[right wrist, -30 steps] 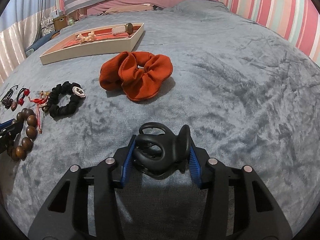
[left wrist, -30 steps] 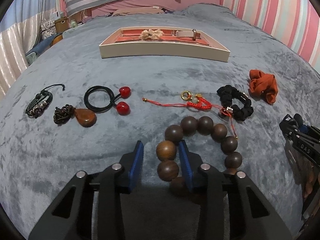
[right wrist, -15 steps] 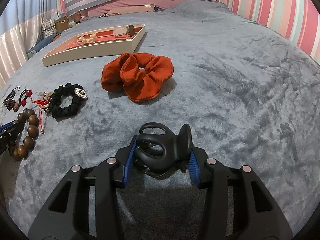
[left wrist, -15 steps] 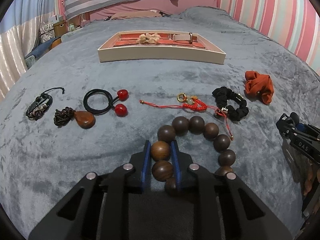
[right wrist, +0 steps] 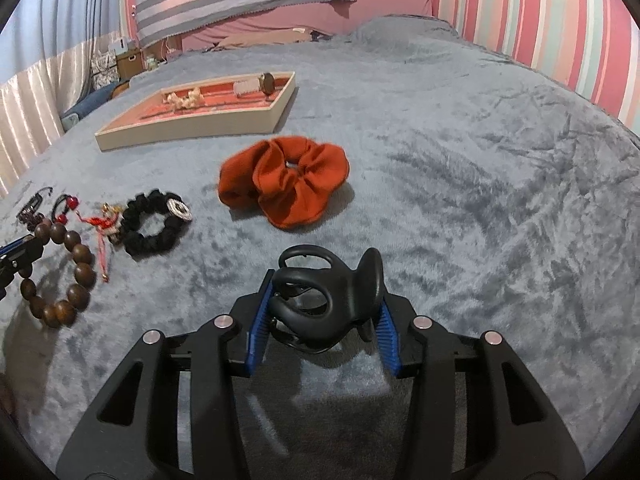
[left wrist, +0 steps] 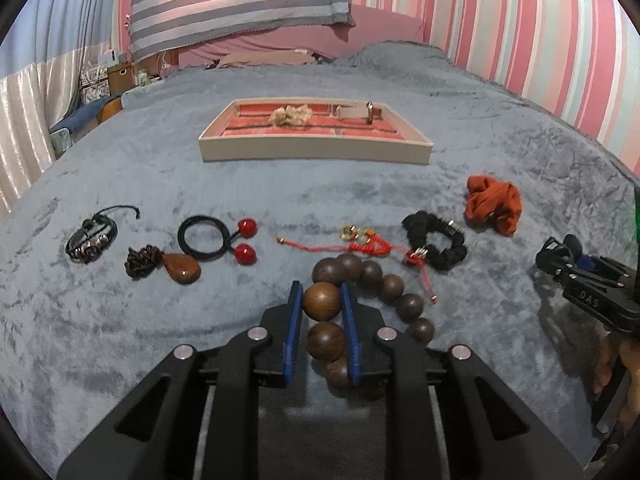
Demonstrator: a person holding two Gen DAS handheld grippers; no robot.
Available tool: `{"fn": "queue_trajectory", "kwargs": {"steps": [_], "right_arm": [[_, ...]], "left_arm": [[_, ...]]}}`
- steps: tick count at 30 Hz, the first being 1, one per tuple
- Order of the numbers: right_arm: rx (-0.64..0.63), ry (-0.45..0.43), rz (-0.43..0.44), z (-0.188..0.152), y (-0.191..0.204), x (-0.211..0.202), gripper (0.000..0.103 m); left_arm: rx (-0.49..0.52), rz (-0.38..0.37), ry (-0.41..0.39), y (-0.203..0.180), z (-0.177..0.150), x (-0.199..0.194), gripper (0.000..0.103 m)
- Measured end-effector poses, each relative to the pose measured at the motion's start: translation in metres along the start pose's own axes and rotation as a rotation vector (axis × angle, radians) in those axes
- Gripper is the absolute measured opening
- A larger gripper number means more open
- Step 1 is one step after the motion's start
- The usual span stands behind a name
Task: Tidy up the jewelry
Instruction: 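Carry the bracelet and claw clip into the tray and release both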
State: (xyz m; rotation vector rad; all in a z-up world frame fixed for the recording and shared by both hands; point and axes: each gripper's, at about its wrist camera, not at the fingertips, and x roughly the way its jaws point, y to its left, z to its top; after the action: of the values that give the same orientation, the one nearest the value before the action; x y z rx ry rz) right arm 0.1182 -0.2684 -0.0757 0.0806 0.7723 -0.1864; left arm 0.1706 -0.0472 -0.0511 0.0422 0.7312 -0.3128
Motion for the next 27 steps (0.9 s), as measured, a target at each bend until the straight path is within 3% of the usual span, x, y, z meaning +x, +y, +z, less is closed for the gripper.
{"fn": "queue_trajectory", "kwargs": {"steps": [8,16,27], "right_arm": [[0.001,-0.039,0.014,0.018,0.006,-0.016,0.045],[-0.005,-0.059,0.013,0.043,0.018,-0.021,0.045],[-0.012,-0.100,0.070,0.115,0.051,-0.003,0.045]], "left_arm": [[0.022,-0.060,-0.071,-0.006,0.023,-0.026,0.020],[0.021,-0.080,-0.093,-0.001,0.048,-0.032,0.020],[0.029,-0.100,-0.132,0.015,0.115,-0.018,0.020]]}}
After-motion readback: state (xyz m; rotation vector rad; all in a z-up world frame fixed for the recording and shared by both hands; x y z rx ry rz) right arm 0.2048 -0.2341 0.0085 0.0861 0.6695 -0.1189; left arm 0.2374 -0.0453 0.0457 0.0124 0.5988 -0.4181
